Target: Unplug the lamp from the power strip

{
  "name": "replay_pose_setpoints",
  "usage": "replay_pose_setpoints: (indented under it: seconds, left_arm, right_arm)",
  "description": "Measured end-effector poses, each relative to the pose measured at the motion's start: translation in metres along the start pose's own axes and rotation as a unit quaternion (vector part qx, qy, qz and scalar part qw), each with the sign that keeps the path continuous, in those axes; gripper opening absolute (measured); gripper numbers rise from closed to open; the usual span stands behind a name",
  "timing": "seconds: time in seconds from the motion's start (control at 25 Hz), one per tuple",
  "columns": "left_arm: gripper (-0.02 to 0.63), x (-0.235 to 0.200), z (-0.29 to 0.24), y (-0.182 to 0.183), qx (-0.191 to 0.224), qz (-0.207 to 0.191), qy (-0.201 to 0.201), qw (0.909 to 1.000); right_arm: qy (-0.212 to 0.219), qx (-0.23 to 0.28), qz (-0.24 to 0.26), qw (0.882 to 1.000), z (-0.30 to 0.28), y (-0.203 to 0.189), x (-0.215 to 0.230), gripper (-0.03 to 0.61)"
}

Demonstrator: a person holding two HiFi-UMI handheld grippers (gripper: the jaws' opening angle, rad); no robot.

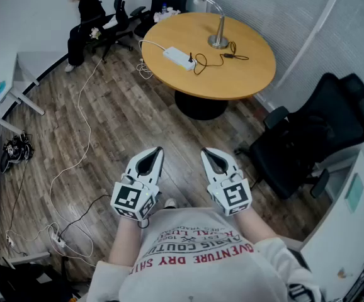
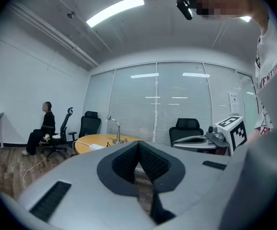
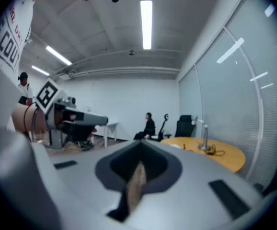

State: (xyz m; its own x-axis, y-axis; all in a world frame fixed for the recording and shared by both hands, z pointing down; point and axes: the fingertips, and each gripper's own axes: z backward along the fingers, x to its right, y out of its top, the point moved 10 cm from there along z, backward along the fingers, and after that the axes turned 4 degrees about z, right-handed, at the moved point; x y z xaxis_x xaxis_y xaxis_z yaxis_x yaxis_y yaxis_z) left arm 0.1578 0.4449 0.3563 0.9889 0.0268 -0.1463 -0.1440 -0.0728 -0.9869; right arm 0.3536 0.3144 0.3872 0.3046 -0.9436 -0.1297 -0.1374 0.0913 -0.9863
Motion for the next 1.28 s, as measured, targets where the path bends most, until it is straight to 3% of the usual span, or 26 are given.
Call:
replay_pose_setpoints:
  seconds: [0.76, 1.28]
  left_arm:
    - [0.031, -0.010, -0.007, -0.007, -0.008, 0.018, -0.009, 0.9998]
    - [0.031, -0.102, -0.006, -0.011, -0.017, 0.033, -0.016, 0.9992]
  right_arm:
    - [-0.020, -0.002, -0.027, 0.999, -0.006, -0.002, 0.001, 0.029]
    - [-0.045, -0.035, -0.040, 0.998, -0.074, -0.005, -0.021, 0.031]
